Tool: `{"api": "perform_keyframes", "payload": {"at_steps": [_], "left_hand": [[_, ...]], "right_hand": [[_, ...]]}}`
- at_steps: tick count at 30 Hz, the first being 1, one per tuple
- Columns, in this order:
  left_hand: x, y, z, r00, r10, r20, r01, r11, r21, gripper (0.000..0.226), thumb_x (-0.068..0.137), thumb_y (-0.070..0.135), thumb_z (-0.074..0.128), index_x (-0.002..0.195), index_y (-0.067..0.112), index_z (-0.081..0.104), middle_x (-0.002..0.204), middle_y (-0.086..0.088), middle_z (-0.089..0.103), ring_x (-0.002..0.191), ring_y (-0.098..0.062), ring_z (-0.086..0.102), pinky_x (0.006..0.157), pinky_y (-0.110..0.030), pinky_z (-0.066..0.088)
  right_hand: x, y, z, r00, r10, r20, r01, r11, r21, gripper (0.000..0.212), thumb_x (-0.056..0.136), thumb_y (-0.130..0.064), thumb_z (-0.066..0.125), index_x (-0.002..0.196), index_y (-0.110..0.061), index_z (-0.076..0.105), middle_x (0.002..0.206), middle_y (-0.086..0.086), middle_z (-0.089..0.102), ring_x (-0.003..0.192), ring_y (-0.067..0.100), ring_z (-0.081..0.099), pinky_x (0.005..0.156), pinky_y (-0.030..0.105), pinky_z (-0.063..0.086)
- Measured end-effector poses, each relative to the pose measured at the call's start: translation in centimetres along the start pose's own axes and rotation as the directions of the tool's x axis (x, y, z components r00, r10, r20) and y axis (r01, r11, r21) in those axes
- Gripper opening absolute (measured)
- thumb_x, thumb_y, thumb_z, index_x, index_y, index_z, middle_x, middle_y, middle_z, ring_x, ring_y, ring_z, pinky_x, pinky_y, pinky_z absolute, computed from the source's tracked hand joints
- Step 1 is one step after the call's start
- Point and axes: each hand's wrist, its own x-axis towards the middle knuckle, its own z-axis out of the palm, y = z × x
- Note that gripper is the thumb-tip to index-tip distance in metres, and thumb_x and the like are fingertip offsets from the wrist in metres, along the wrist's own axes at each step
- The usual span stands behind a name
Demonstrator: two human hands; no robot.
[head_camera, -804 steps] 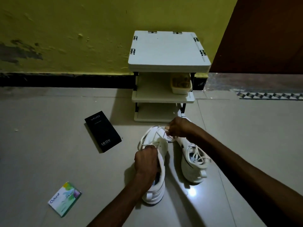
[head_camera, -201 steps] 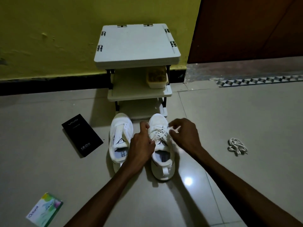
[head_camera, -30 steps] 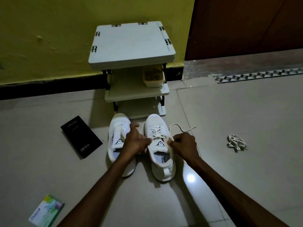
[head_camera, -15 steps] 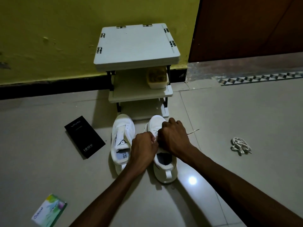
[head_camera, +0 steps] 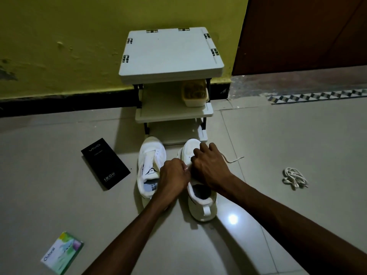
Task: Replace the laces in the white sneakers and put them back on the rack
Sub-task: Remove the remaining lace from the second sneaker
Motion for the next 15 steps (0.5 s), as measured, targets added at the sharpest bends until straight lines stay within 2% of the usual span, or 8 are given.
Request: {"api": "perform_keyframes", "payload": {"at_steps": [2,3,5,6,8,10,12,15], "left_hand": [[-0.1,0.0,-0.1,1.000,0.010,-0.026,-0.008,0.998,0.063,0.017,0.088,0.024,0.060,0.079,0.009,0.064,0.074,-0.004,0.060,0.073,-0.022,0.057,0.061,-0.028,0.038],[-0.2,-0.1,-0.1,0.999,0.013,-0.037,-0.010,0.997,0.081,0.017,0.086,0.024,0.060,0.080,0.010,0.064,0.074,-0.003,0.059,0.074,-0.022,0.057,0.061,-0.027,0.036],[-0.1,-0.2,-0.1,1.000,0.006,-0.024,-0.004,0.998,0.068,0.017,0.084,0.026,0.061,0.083,0.010,0.068,0.078,-0.005,0.065,0.079,-0.025,0.062,0.063,-0.029,0.040],[-0.1,-0.1,-0.1,1.000,0.003,-0.010,-0.003,0.999,0.052,0.017,0.083,0.025,0.062,0.083,0.010,0.069,0.080,-0.007,0.068,0.081,-0.026,0.064,0.065,-0.030,0.044],[-0.1,0.2,0.0,1.000,0.014,0.008,-0.014,0.999,0.044,0.017,0.082,0.025,0.064,0.082,0.008,0.070,0.082,-0.009,0.070,0.082,-0.027,0.065,0.070,-0.033,0.048],[0.1,0.3,0.0,1.000,0.018,-0.001,-0.018,0.998,0.053,0.018,0.083,0.024,0.064,0.081,0.008,0.071,0.082,-0.010,0.070,0.081,-0.027,0.065,0.069,-0.031,0.048],[0.1,0.3,0.0,1.000,0.011,-0.004,-0.011,0.999,0.042,0.018,0.085,0.024,0.064,0.081,0.008,0.072,0.081,-0.010,0.070,0.080,-0.026,0.065,0.068,-0.030,0.048],[0.1,0.2,0.0,1.000,0.011,0.019,-0.011,1.000,0.007,0.025,0.087,0.029,0.064,0.076,0.007,0.072,0.077,-0.012,0.070,0.078,-0.027,0.065,0.072,-0.035,0.052]], "right_hand": [[0.3,1.2,-0.3,0.981,0.191,-0.039,-0.190,0.981,0.038,0.023,0.070,-0.033,0.075,0.076,-0.011,0.071,0.079,0.008,0.065,0.089,0.029,0.056,0.077,0.037,0.043],[0.4,2.2,-0.2,0.944,0.329,-0.017,-0.324,0.936,0.141,0.021,0.074,-0.031,0.071,0.074,-0.010,0.068,0.077,0.008,0.062,0.088,0.029,0.054,0.077,0.037,0.040],[0.1,3.8,0.0,0.822,0.558,0.114,-0.562,0.763,0.320,0.021,0.079,-0.030,0.064,0.070,-0.012,0.057,0.075,0.006,0.058,0.090,0.029,0.054,0.076,0.036,0.033],[-0.1,4.0,0.3,0.778,0.609,0.158,-0.620,0.699,0.357,0.021,0.081,-0.030,0.063,0.071,-0.014,0.054,0.077,0.006,0.059,0.091,0.030,0.055,0.075,0.035,0.031],[-0.5,3.3,0.8,0.778,0.611,0.150,-0.617,0.695,0.368,0.015,0.084,-0.028,0.062,0.080,-0.014,0.059,0.090,0.007,0.065,0.094,0.030,0.056,0.077,0.035,0.033],[-0.4,2.2,0.6,0.843,0.532,0.078,-0.506,0.737,0.448,0.021,0.084,-0.028,0.065,0.100,-0.015,0.067,0.102,0.007,0.066,0.099,0.029,0.057,0.083,0.036,0.043],[-0.1,1.7,0.1,0.905,0.422,0.058,-0.390,0.766,0.512,0.028,0.083,-0.029,0.069,0.109,-0.019,0.070,0.109,0.006,0.066,0.102,0.027,0.055,0.086,0.036,0.048],[0.2,1.0,0.0,0.967,0.239,0.088,-0.254,0.904,0.343,0.026,0.086,-0.035,0.064,0.108,-0.022,0.072,0.109,0.006,0.065,0.105,0.027,0.051,0.085,0.035,0.045]]}}
